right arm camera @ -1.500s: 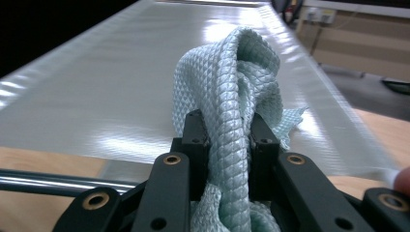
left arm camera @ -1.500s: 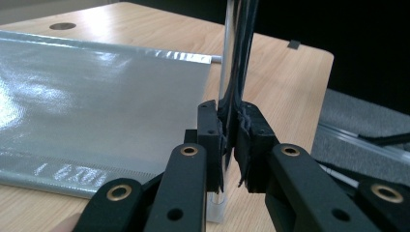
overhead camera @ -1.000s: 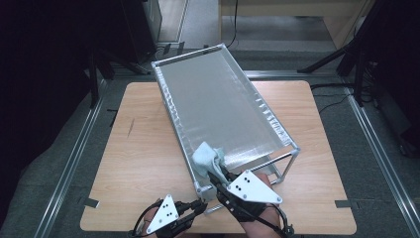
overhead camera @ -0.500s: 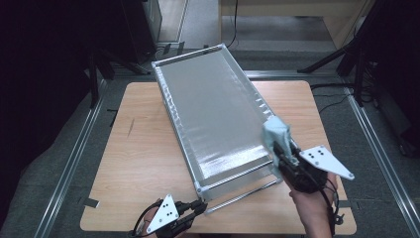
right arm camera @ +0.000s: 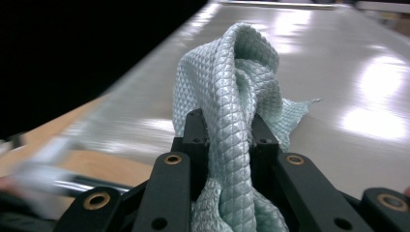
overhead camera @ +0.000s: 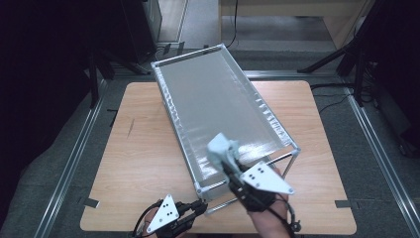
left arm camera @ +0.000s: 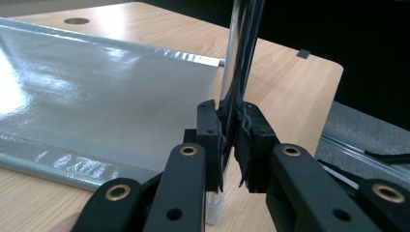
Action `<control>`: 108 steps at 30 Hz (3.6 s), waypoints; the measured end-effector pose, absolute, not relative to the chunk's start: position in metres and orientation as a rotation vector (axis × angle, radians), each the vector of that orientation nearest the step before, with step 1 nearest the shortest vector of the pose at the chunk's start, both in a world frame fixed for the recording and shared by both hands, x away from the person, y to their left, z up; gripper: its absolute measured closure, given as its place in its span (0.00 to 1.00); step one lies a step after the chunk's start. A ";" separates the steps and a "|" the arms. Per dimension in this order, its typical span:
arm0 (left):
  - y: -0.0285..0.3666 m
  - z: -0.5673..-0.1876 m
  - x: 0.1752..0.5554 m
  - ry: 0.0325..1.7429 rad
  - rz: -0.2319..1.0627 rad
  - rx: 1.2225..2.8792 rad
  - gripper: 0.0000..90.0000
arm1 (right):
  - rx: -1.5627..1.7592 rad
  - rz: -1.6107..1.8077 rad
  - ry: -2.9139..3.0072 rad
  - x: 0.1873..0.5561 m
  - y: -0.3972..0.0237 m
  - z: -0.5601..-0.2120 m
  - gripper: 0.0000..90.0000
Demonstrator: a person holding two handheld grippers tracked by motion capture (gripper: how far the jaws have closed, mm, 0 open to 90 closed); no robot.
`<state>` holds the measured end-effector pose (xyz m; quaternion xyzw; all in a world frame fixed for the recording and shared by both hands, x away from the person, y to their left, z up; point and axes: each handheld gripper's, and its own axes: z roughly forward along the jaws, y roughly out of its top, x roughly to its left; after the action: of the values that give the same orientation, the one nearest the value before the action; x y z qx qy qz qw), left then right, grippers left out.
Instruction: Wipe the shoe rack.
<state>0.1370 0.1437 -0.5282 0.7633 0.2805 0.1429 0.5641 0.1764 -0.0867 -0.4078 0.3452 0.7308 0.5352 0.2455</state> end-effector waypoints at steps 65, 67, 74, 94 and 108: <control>0.140 -0.528 0.136 0.660 0.336 1.806 0.91 | 1.092 1.384 1.868 0.192 -0.137 -0.407 0.83; 0.140 -0.528 0.135 0.660 0.339 1.806 0.91 | 1.045 1.405 1.907 0.185 -0.120 -0.407 0.83; 0.140 -0.528 0.134 0.657 0.338 1.803 0.91 | 0.854 1.422 1.971 0.148 -0.060 -0.409 0.83; 0.141 -0.527 0.133 0.646 0.342 1.817 0.91 | 1.134 1.310 1.797 0.191 -0.175 -0.402 0.81; 0.141 -0.527 0.133 0.655 0.339 1.816 0.91 | 1.122 1.341 1.781 0.168 -0.178 -0.402 0.81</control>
<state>0.1329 0.1407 -0.5274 0.7693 0.2776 0.1436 0.5572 0.1677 -0.1777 -0.4020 0.4262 0.6768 0.5097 0.3171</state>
